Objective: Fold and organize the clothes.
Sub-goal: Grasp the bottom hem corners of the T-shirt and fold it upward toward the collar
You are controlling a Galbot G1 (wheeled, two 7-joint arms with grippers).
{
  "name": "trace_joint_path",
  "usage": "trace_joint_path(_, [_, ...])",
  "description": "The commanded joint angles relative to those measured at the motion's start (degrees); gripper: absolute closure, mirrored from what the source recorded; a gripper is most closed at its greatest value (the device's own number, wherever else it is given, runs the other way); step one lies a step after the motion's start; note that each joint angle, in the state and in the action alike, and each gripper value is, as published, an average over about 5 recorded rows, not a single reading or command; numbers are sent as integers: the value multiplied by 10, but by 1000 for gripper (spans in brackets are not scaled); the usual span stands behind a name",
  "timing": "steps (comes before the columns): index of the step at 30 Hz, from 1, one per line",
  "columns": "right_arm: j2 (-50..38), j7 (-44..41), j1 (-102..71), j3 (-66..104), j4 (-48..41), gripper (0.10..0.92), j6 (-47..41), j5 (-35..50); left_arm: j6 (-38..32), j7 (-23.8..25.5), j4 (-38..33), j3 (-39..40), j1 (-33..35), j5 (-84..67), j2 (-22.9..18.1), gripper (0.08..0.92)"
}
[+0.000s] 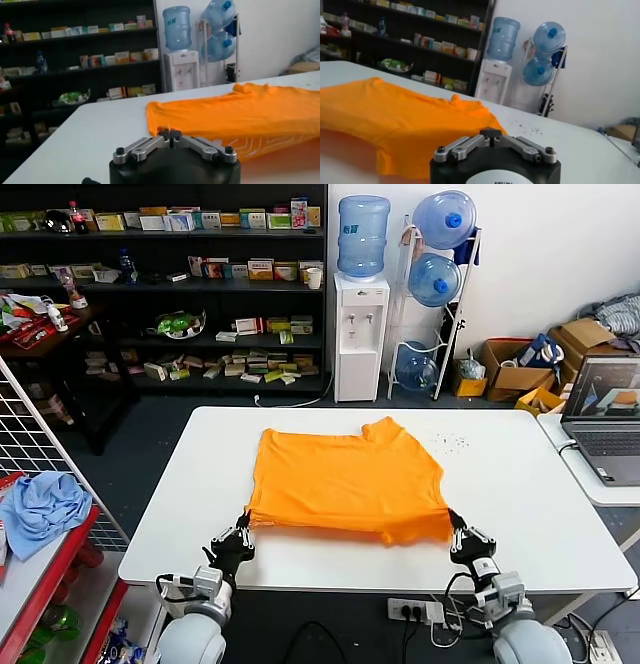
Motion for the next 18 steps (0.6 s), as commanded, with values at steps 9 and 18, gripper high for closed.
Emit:
trace_joint_path(9, [1,8,182,-78,-162,901,-40,27,-6,6,140,53,-163,-3,16,908])
trace_joint_path(18, [-4,3,165,-88,-132,784,-105,59,21,23,123,72,-156,-20,33,880])
